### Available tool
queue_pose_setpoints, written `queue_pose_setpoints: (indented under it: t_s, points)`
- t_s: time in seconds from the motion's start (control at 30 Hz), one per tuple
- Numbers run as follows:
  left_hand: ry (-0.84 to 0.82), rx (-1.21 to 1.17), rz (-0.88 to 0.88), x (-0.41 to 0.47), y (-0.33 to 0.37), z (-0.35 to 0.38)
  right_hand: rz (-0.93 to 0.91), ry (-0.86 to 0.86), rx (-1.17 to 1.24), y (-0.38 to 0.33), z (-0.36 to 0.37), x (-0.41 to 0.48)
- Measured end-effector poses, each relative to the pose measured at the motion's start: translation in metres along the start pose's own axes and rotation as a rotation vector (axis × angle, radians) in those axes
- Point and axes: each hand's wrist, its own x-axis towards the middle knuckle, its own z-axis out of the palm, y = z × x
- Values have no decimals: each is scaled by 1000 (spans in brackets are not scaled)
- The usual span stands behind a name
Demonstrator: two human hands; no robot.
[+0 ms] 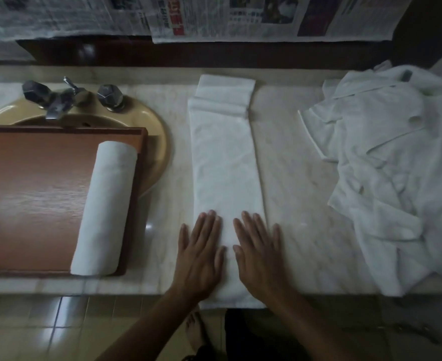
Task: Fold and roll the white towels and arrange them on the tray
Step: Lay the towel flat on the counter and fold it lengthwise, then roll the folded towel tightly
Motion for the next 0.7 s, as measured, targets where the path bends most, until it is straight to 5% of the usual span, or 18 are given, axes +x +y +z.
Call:
queue_pose_setpoints:
  t_s: [0.2, 0.4, 0.57, 0.7]
  points:
    - [-13, 134, -124, 33, -38, -24, 213, 55, 37, 18, -14, 28]
    - [-31, 23, 18, -6, -1, -8, 64, 31, 13, -9, -2, 4]
    - [35, 27, -150, -17, -33, -17, 194, 79, 50, 25, -9, -2]
    - [94, -44, -136, -41, -33, -29, 98, 169, 230, 30, -16, -33]
